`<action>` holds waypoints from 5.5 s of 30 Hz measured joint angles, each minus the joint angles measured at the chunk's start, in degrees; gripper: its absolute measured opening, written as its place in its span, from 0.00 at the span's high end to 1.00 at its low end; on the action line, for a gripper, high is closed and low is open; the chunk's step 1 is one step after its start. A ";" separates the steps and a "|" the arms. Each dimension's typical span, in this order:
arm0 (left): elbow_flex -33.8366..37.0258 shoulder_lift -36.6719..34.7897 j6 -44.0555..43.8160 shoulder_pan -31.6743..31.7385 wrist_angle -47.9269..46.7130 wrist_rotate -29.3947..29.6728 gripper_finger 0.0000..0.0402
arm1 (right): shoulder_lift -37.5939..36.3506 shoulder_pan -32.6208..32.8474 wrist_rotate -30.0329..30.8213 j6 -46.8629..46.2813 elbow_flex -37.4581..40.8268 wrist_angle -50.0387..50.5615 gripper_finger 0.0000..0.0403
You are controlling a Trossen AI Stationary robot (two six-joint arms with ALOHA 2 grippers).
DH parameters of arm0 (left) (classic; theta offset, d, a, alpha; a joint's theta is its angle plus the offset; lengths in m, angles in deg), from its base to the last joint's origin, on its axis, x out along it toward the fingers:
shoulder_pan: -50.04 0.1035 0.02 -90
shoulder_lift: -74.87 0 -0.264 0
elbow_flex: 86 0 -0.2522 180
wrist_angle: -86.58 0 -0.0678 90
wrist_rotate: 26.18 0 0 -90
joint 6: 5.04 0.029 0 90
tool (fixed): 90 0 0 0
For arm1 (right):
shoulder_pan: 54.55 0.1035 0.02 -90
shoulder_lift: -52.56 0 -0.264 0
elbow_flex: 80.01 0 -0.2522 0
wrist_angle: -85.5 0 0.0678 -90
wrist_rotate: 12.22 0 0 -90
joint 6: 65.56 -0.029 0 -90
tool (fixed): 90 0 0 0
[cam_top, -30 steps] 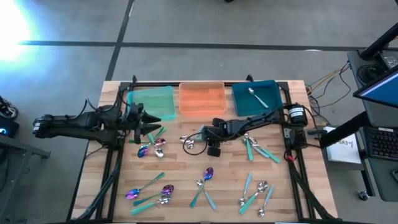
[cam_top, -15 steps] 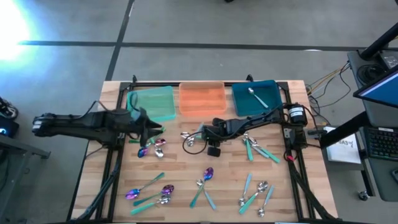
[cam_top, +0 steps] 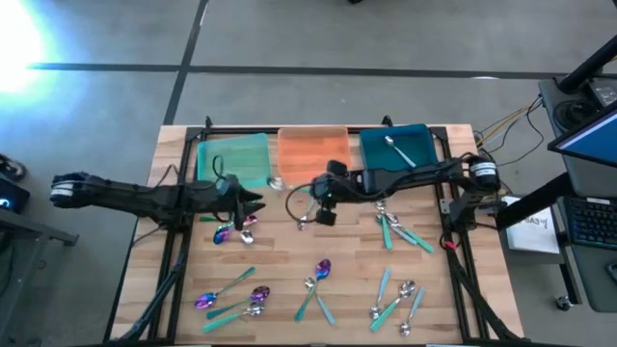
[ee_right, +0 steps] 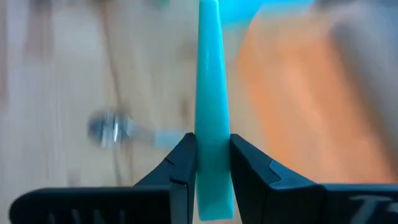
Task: Sort silverware by color (type)
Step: Put the green spoon into the orange bin, then put the blue spoon into the green bin
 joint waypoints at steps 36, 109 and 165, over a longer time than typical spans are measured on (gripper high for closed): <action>0.56 23.11 18.73 -0.19 50.89 10.18 0.92 | 4.77 0.38 -4.39 6.79 0.35 -32.80 0.85; -7.84 32.68 6.97 18.06 29.07 -15.45 0.69 | 0.67 -6.12 10.84 -1.34 -3.51 14.92 0.56; -17.63 25.34 -26.13 -9.11 -62.82 -4.65 0.69 | 0.70 -5.72 6.10 -8.44 4.70 14.47 0.56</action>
